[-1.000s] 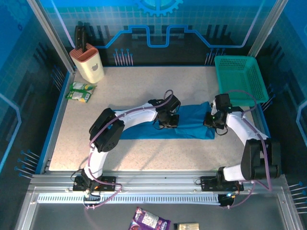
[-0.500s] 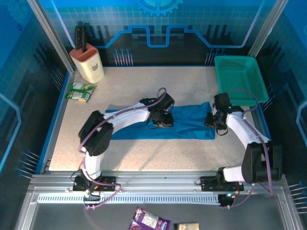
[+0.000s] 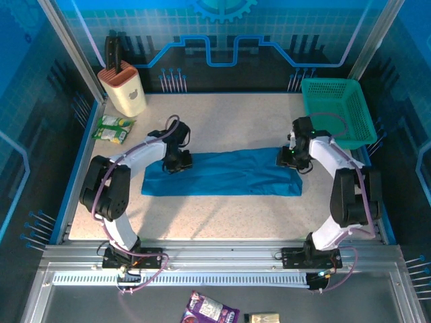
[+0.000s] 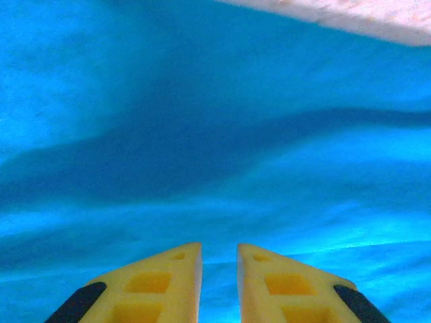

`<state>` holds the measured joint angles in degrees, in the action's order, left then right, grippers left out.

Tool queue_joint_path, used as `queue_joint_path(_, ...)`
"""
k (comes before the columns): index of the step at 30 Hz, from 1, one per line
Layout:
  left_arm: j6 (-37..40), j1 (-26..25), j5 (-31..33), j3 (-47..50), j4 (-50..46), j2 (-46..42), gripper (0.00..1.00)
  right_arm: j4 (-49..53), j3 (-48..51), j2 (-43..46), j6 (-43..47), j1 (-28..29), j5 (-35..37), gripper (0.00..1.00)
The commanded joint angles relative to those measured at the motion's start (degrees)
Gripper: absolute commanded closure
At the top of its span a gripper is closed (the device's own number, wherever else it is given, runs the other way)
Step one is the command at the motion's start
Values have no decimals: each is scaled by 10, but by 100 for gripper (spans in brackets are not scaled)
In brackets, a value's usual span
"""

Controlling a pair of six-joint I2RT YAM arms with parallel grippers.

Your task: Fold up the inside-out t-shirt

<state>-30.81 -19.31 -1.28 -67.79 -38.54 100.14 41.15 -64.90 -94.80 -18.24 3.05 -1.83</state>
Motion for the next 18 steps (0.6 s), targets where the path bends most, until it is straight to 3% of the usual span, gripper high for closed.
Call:
queue_joint_path(1,23,14,-4,22,-9,-42,79,28,-36,-40,62,-31,2,49)
queue_joint_path(9,21,23,-15,38,-3,-56,79,31,-80,-118,102,-69,-17,48)
queue_joint_path(18,13,23,-22,45,3,-64,78,41,-72,-138,107,-78,-50,49)
